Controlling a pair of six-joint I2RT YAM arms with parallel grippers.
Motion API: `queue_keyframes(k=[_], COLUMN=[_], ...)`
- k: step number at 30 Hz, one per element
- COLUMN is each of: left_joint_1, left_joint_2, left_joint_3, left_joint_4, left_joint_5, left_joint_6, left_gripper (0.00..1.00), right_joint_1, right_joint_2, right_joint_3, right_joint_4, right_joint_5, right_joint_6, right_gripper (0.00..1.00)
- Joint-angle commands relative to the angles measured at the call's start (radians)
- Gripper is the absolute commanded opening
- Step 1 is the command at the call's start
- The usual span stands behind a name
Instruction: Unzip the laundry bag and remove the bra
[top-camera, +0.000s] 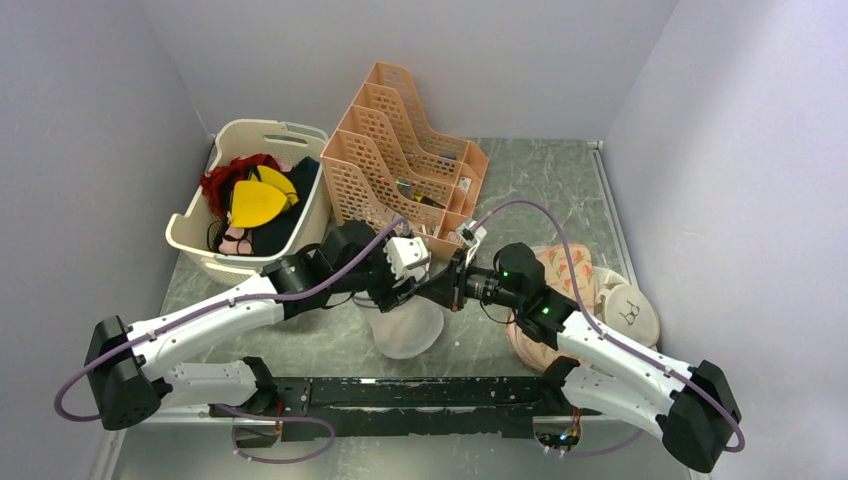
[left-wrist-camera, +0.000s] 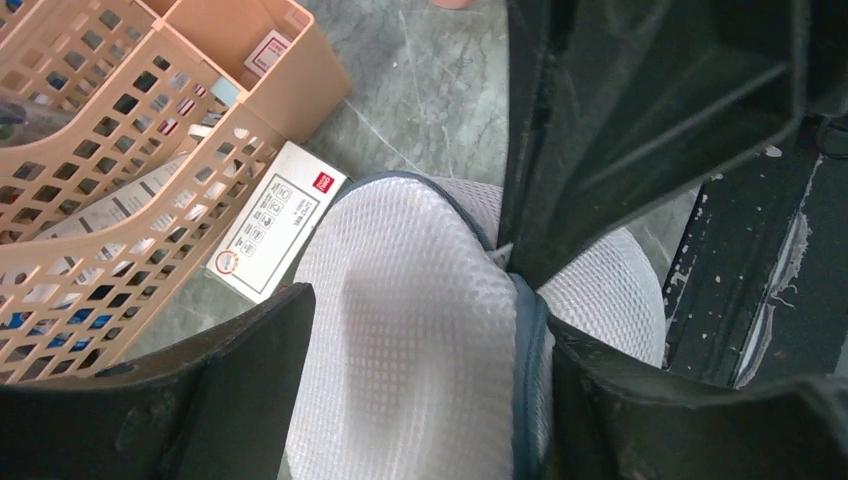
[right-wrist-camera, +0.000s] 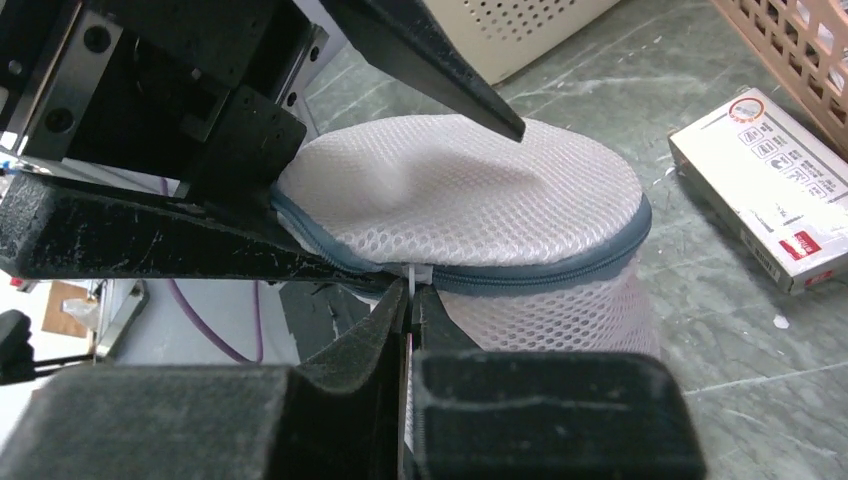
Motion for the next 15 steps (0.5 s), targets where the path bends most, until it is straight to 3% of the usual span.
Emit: queue_keyframes(k=[1,3,7,15], left_joint_1=[-0.009,-0.011,-0.012,-0.016], left_joint_2=[-0.017,-0.035,-0.051,-0.064], left_joint_3=[0.013,0.004,0.001,-0.002], left_joint_4=[0.01,0.021,0.028,0.034], left_joint_5=[-0.035,-0.037,-0.011,0.037], left_joint_6=[0.002,0.006,0.01,0.022], left_gripper=[0.81,0.79,0.5,0.11], right_joint_1=[0.028,0.028,0.028,0.016], right_joint_2=[-0.015,-0.033,-0.029,-0.039], right_joint_3=[0.041,0.045,0.061,0.058], right_joint_4=[-0.006,-0.024,-0.042,-0.071], right_joint_5=[0.058,0.077,0.07,0.132], right_joint_6=[-0.023,-0.028,-0.027,-0.02], right_gripper=[0.0,0.0,0.0,0.0])
